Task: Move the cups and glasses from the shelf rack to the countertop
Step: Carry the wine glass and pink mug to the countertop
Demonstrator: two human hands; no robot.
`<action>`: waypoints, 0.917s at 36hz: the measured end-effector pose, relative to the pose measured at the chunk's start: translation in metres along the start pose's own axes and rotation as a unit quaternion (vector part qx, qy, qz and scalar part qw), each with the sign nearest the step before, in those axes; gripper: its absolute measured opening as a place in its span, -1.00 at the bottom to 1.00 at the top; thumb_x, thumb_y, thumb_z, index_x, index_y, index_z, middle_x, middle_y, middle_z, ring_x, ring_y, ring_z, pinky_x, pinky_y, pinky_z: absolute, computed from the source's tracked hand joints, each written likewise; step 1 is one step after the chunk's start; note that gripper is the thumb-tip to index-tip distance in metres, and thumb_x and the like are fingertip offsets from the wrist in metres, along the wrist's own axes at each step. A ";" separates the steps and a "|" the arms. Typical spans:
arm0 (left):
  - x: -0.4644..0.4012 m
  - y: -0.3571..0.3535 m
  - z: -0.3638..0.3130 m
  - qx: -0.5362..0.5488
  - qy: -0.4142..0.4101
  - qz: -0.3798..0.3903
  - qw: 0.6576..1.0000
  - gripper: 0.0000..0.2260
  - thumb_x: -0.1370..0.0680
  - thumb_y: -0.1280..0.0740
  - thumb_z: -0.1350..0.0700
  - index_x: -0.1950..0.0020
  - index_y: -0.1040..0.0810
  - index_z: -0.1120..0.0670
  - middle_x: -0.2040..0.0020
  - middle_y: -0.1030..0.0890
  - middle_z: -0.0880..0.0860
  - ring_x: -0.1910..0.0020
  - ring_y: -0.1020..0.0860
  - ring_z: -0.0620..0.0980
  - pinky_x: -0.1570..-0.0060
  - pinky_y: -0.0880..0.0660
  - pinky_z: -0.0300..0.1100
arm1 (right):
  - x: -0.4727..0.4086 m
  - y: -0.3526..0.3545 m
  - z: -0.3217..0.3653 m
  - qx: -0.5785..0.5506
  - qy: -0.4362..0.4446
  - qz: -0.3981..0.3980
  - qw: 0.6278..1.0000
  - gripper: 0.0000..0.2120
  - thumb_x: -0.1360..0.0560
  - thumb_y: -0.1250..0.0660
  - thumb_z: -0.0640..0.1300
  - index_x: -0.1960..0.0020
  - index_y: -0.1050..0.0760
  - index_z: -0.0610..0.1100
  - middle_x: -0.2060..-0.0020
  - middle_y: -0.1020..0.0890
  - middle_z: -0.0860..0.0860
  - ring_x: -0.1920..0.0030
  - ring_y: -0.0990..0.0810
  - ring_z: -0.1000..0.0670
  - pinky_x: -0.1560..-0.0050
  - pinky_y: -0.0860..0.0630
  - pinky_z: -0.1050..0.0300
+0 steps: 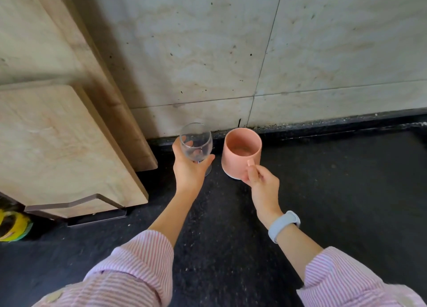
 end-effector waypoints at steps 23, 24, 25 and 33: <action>0.044 0.041 -0.013 -0.188 0.017 0.096 0.977 -0.29 -0.48 -0.38 0.07 -0.50 -0.04 0.03 -0.50 -0.17 0.10 -0.45 -0.23 0.08 -0.35 -0.29 -0.01 | 0.023 0.020 0.041 0.284 0.110 -0.008 0.952 -0.74 -0.49 -0.29 -0.12 -0.13 -0.41 -0.19 -0.13 -0.49 -0.15 -0.15 -0.43 -0.12 -0.06 -0.26 0.15; 0.052 0.052 -0.016 -0.216 -0.005 0.101 0.971 -0.34 -0.50 -0.35 0.06 -0.50 -0.07 0.04 -0.50 -0.18 0.09 -0.45 -0.23 0.08 -0.37 -0.31 0.01 | 0.033 0.016 0.051 0.302 0.152 0.000 0.941 -0.77 -0.47 -0.29 -0.17 -0.10 -0.41 -0.21 -0.09 -0.50 -0.16 -0.14 -0.44 -0.16 -0.07 -0.26 0.16; 0.061 0.065 -0.019 -0.246 -0.025 0.103 0.963 -0.39 -0.52 -0.32 0.05 -0.49 -0.10 0.05 -0.50 -0.19 0.09 -0.45 -0.23 0.08 -0.38 -0.31 0.03 | 0.044 0.011 0.061 0.315 0.193 0.012 0.929 -0.77 -0.46 -0.29 -0.20 -0.10 -0.41 -0.22 -0.08 -0.52 -0.16 -0.14 -0.45 -0.18 -0.09 -0.29 0.15; 0.139 0.205 -0.011 -0.405 -0.043 -0.003 0.913 -0.56 -0.55 -0.22 -0.03 -0.41 -0.28 0.03 -0.40 -0.37 0.00 -0.38 -0.32 0.02 -0.36 -0.20 -0.05 | 0.145 -0.074 0.095 0.405 0.326 0.257 0.814 -0.60 -0.54 -0.13 -0.05 -0.36 -0.33 -0.10 -0.37 -0.40 -0.05 -0.44 -0.23 -0.10 -0.43 -0.16 -0.17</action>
Point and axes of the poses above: each hand's wrist, its own x-axis away from the middle knuckle, its own y-axis out of the back of the hand, z = x × y, the point moved 3 cm from there along -x, towards the middle knuckle
